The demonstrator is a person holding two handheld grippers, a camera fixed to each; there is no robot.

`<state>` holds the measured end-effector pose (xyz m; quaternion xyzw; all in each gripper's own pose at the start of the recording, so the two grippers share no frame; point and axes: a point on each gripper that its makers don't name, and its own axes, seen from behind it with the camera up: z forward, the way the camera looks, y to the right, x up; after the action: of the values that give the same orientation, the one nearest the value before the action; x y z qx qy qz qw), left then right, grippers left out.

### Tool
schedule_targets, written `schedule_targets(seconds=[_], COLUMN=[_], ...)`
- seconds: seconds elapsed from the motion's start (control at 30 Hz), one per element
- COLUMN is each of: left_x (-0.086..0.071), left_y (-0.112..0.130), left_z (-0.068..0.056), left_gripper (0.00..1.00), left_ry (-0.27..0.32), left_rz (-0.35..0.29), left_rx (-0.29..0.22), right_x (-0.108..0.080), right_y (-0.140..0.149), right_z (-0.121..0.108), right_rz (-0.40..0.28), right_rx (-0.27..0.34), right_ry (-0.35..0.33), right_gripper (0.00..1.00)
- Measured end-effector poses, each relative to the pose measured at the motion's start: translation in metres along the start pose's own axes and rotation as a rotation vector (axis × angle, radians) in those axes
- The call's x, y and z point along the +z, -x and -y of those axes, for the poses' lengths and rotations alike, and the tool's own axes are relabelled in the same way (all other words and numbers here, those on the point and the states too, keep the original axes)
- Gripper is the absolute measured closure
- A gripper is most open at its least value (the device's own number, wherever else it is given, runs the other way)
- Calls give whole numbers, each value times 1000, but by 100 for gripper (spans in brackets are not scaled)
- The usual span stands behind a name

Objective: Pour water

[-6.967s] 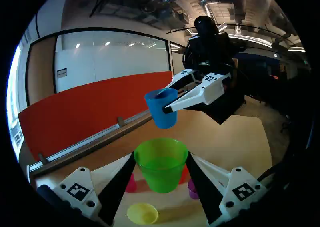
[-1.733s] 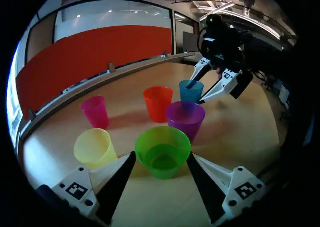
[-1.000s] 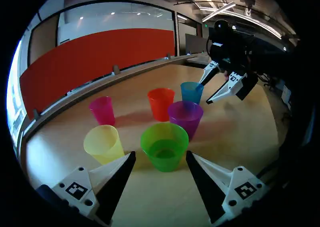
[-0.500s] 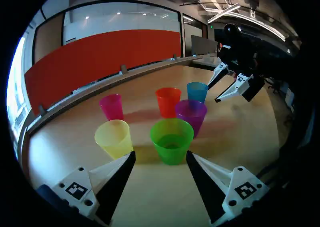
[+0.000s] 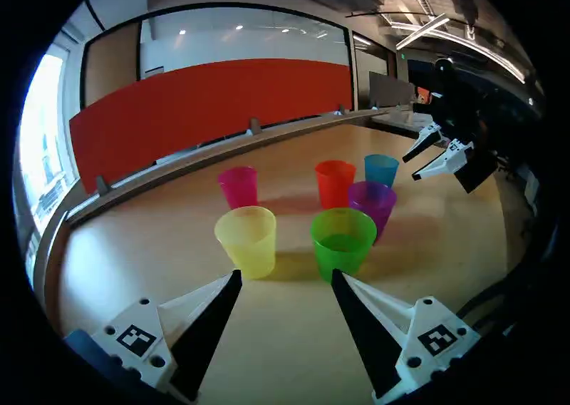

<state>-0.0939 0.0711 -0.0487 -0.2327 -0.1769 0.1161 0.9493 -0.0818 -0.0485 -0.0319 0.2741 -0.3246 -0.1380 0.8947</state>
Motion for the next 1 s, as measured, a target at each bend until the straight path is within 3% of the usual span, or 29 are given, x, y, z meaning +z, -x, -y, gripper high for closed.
schedule_targets(seconds=[0.33,1.0], left_x=[-46,-138], left_y=[11,32], left_z=[63,188], left_gripper=[7,7], left_ry=[-200,-602], left_rz=[-60,-179], left_rx=[-60,-182], right_x=[-28,-79], right_y=[-17,-70], right_z=[-15,-33], right_rz=[-90,-357], right_rx=[53,88], right_ry=[114,357], right_gripper=[0,0])
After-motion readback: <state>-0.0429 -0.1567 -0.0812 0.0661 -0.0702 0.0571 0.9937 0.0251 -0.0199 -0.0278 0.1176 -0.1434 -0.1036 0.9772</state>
